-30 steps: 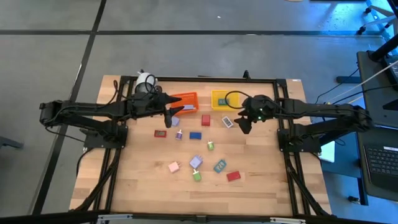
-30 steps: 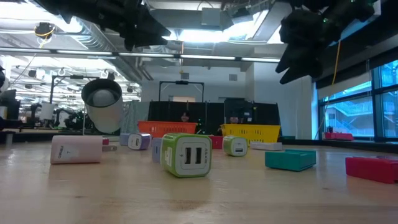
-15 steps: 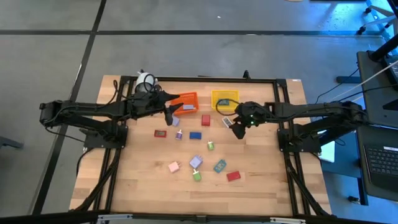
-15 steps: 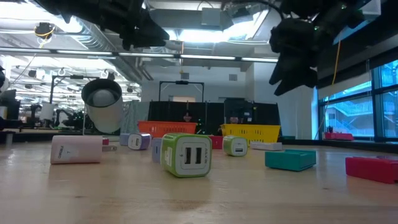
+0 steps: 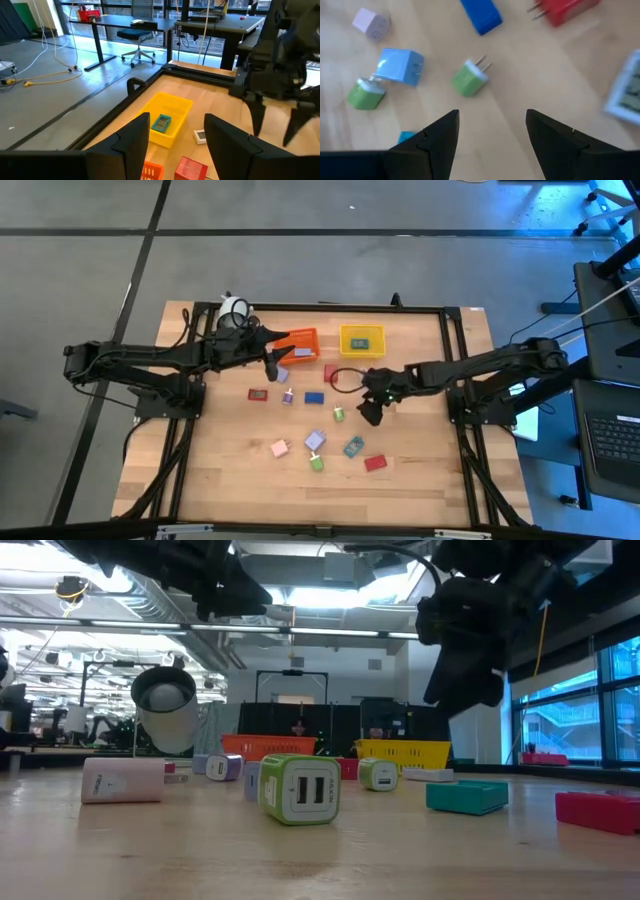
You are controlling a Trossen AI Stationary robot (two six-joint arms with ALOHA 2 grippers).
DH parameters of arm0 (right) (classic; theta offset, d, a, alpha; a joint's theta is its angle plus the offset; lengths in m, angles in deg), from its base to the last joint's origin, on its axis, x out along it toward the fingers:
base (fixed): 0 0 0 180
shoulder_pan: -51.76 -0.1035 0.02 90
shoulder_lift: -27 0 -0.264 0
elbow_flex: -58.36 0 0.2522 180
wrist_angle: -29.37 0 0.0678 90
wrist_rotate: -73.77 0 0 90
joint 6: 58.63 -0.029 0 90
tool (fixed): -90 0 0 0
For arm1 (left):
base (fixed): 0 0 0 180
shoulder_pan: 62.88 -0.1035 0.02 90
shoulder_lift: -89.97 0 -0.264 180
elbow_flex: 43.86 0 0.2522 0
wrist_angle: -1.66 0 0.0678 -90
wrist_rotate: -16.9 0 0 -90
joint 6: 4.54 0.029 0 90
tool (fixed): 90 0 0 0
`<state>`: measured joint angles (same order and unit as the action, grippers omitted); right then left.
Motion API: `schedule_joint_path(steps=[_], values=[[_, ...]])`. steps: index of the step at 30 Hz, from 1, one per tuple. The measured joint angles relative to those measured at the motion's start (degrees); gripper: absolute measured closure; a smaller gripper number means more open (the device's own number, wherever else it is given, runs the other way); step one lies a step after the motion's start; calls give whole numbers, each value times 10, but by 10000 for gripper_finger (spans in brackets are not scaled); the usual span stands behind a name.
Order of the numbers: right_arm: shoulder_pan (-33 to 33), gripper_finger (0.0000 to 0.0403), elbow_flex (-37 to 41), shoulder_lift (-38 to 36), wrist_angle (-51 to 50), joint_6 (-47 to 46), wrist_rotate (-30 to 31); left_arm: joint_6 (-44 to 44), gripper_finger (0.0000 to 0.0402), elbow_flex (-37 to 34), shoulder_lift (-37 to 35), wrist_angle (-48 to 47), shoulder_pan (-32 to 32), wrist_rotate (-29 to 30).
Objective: Pick & Place Office items
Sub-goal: Put the top green charger adapter into the orange bin
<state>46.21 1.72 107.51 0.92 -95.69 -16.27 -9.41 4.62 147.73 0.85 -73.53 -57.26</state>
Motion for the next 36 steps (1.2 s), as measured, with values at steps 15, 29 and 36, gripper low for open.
schedule_joint_path(steps=[15, 29, 36], values=[[-24, 170, -82, 104, 33, -58, -36, -4, 217, 0, 0, -8, 0, 0], [2, 140, -89, 123, -26, -213, -88, 1, 217, 0, 0, -10, 0, -1], [22, 127, -89, 123, -19, -274, -84, 1, 217, 0, 0, -11, 0, -1]])
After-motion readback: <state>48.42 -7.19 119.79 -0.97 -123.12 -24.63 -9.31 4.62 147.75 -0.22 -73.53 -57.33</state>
